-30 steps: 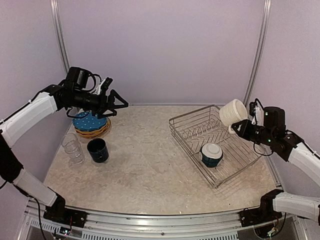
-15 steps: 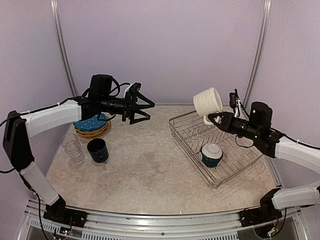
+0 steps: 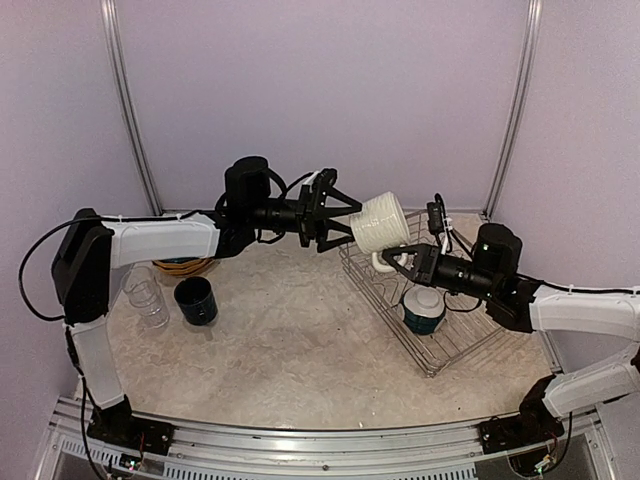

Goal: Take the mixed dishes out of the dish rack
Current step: Pass from the right arm to the left

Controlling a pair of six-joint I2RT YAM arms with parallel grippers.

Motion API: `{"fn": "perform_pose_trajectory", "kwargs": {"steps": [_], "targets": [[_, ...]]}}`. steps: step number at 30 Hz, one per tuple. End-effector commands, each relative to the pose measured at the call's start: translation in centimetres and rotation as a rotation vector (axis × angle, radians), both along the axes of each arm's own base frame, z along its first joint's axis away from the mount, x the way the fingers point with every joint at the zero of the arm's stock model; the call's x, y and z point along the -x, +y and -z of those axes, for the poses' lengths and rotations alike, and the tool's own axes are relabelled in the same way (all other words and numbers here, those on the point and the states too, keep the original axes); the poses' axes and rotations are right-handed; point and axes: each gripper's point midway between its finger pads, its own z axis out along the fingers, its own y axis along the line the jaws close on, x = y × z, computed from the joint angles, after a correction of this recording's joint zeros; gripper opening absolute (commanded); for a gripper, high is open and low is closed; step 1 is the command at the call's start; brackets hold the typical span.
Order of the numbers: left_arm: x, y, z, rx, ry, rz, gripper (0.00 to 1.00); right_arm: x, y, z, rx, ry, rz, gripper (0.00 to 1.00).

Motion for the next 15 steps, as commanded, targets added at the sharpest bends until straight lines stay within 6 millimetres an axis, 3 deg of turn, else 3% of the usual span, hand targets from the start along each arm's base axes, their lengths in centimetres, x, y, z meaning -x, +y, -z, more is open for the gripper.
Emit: {"fn": "perform_pose_trajectory", "kwargs": {"steps": [1,6,15], "targets": [[1.1,-1.4,-2.9,0.108,-0.047,0.041,0.8,1.3,1.3,-5.4,-0.145,-0.162,-0.047,0.0],[1.1,-1.6,-3.7,0.151,-0.046,0.048,0.66,2.0,2.6,-5.4,-0.153,-0.168,-0.085,0.0],[2.0,-1.2,-5.0,0.231,-0.014,0.085,0.26,1.6,2.8,-5.7,-0.227,-0.151,-0.078,0.0]]}}
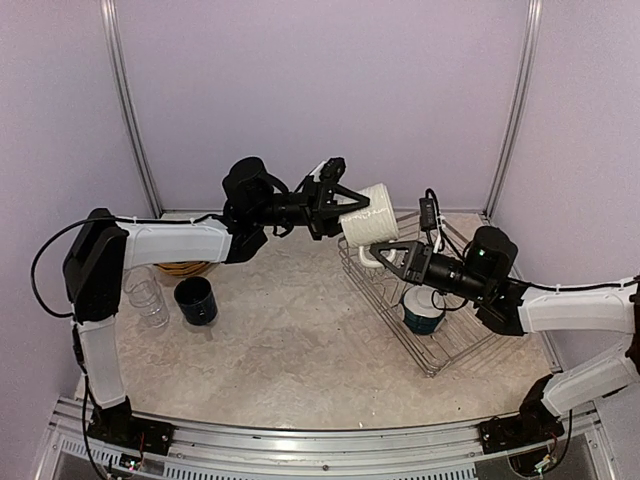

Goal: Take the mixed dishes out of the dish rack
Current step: Pass from the right arm to the left, then place the cup at the center of the board.

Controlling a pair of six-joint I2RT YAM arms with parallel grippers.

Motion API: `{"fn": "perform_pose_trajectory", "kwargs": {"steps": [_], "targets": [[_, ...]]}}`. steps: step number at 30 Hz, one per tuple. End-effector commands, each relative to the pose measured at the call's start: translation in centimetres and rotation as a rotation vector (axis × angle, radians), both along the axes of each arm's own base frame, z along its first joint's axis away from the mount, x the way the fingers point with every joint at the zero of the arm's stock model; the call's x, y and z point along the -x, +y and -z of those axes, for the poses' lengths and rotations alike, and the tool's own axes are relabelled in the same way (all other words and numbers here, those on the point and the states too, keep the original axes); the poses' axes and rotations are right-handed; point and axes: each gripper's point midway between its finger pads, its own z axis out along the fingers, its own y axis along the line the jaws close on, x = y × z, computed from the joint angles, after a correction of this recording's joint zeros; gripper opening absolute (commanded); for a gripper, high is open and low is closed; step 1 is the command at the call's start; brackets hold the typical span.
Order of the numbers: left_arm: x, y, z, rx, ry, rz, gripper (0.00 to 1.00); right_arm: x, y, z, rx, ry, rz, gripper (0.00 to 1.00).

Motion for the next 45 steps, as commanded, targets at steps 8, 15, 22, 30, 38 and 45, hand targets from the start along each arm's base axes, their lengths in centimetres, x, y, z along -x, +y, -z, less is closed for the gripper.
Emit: {"fn": "perform_pose_trajectory", "kwargs": {"steps": [8,15,22,30,38,45], "targets": [[0.2,0.9,-1.3,0.043,-0.025,0.001,0.0,-0.8,0.6,-2.2,-0.058,-0.058,0.018,0.29],[-2.0,4.3,2.1,-0.089,-0.002,-0.111,0.0,-2.6,-2.5,1.3,0.225,-0.016,0.226,0.9],[-3.3,7.3,9.2,-0.602,-0.08,-0.346,0.0,-3.5,-8.1,2.5,0.512,-0.026,0.456,1.0],[-4.2,13.2,17.6,-1.225,-0.098,-0.456,0.0,-3.8,-13.4,1.7,0.648,-0.05,0.646,1.0],[-5.8,16.8,22.2,-1.518,-0.068,-0.514,0.01,-4.2,-13.5,1.8,0.683,-0.048,0.642,1.0],[-6.6,17.5,25.1,-1.614,-0.047,-0.503,0.01,-4.1,-13.3,2.5,0.682,-0.014,0.629,1.0]]}}
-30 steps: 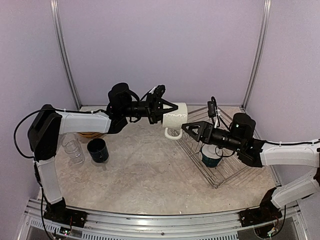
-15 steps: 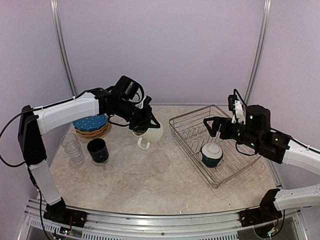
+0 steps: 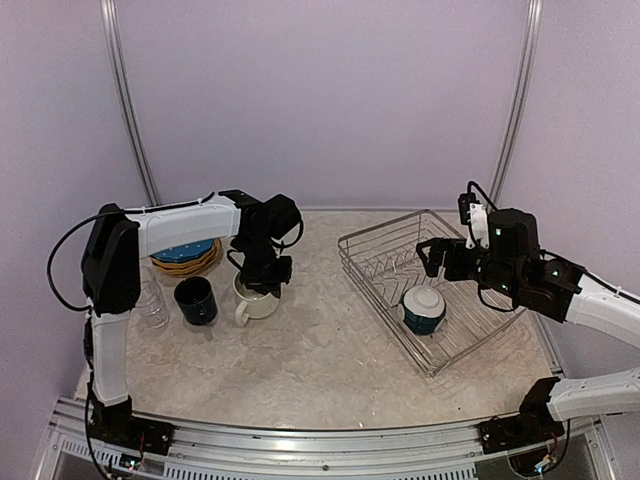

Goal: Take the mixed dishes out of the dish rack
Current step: Place the cup at the center of the board.

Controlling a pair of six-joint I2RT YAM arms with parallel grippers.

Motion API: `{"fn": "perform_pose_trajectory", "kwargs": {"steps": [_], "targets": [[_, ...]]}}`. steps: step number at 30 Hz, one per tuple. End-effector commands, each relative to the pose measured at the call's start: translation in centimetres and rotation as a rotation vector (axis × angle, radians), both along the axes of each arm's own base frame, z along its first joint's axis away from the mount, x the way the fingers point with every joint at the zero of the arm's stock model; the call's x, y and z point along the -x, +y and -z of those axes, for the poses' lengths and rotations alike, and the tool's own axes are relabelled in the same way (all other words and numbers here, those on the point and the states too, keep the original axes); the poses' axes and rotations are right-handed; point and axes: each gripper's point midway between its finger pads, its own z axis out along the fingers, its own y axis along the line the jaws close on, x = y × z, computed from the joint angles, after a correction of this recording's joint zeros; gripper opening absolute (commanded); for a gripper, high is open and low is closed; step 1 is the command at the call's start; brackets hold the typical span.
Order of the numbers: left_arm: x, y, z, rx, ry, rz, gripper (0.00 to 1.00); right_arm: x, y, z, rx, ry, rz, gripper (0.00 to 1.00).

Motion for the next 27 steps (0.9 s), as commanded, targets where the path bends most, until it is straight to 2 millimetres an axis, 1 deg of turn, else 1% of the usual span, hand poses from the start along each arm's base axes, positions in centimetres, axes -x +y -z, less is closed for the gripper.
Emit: {"fn": "perform_pose_trajectory", "kwargs": {"steps": [1,8,10,17,22,27], "targets": [[-1.1,0.8,-0.8,-0.046,-0.04,-0.001,0.01,0.0,-0.5,0.0,0.009,0.019,0.019,1.0],[-0.9,1.8,1.1,-0.065,-0.005,-0.021,0.02,0.0,-1.4,0.3,0.023,0.04,0.061,1.0],[-0.8,2.0,1.4,-0.06,0.005,-0.024,0.04,-0.1,-1.5,0.6,0.037,0.055,0.072,1.0],[-0.3,2.1,2.2,-0.032,0.036,-0.03,0.09,-0.5,-2.7,2.3,0.119,0.136,0.15,1.0],[-0.2,2.3,2.6,-0.029,0.044,-0.031,0.16,-0.6,-3.5,4.0,0.195,0.203,0.192,1.0],[-0.1,2.4,2.3,-0.019,0.041,-0.024,0.29,-0.7,-3.1,6.0,0.238,0.275,0.163,1.0]]}}
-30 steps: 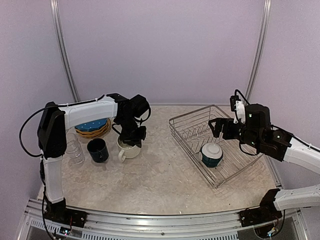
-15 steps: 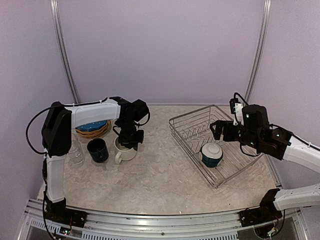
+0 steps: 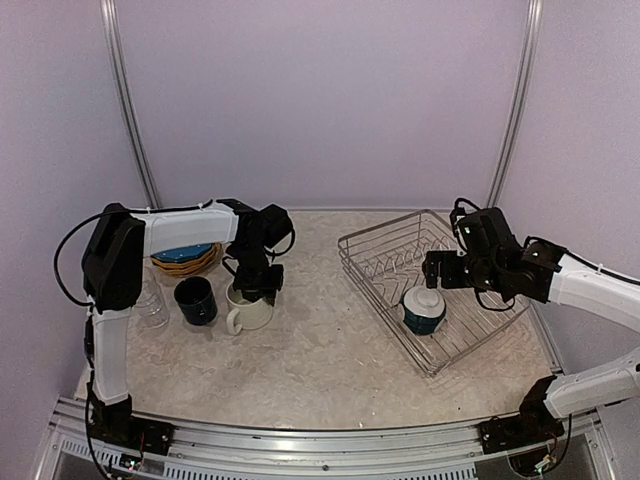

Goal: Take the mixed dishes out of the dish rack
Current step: Place the cup at the center of the board.

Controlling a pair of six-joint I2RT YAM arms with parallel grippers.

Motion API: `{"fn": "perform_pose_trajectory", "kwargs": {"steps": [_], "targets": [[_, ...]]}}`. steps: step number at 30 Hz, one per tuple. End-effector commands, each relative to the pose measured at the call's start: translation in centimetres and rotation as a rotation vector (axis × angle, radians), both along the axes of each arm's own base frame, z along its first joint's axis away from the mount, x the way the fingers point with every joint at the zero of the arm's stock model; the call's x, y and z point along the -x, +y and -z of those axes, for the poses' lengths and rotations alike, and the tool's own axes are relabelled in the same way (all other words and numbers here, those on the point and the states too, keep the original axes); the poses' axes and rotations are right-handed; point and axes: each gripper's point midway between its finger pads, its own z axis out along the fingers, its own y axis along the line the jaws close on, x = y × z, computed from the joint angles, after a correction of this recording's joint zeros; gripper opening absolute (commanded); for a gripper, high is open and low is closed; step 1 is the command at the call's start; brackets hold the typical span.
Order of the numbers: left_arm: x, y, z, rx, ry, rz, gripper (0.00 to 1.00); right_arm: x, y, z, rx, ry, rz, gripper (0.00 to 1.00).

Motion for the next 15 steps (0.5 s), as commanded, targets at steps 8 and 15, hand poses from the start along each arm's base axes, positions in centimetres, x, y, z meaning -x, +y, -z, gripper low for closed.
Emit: {"fn": "perform_pose_trajectory", "kwargs": {"steps": [8,15], "targets": [[-0.1,-0.2,-4.4,0.069,-0.079,0.037,0.55,0.0,-0.6,5.5,-0.003,0.248,0.003,1.0],[-0.5,-0.7,-12.6,0.184,-0.247,0.104,0.79,0.6,0.7,6.9,-0.408,0.34,0.007,1.0]]}}
